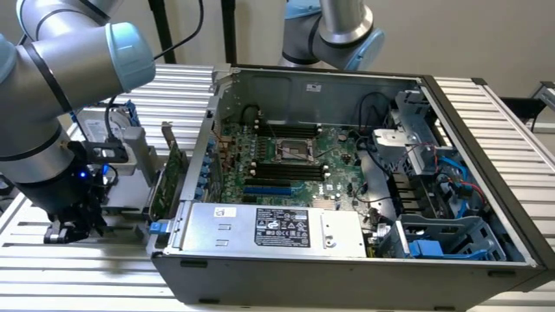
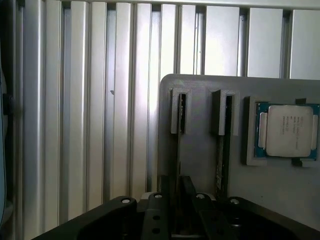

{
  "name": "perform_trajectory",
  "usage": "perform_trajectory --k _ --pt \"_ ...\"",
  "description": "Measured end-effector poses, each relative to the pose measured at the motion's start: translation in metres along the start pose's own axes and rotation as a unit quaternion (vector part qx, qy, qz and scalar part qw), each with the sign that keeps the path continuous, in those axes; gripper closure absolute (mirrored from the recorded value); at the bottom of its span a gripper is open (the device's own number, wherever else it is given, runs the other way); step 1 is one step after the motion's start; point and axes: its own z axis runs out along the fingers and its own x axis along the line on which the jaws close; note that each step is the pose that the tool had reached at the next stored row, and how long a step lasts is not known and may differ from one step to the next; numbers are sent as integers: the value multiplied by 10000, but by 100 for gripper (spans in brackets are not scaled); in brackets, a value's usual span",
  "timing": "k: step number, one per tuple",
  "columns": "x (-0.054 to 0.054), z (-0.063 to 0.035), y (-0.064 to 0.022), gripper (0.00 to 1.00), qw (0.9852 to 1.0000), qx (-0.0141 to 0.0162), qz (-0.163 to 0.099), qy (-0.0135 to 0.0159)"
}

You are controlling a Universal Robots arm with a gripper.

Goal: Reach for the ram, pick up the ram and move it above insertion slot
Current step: 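Pick up the ram and move it above insertion slot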

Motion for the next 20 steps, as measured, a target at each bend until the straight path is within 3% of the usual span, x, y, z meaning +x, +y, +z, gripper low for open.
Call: perform_trajectory --k 5,6,20 --pt "0 -1 0 78 10000 0 0 0" --pt "0 -2 0 85 10000 0 0 0" --pt "-1 -16 -3 86 10000 -3 0 8"
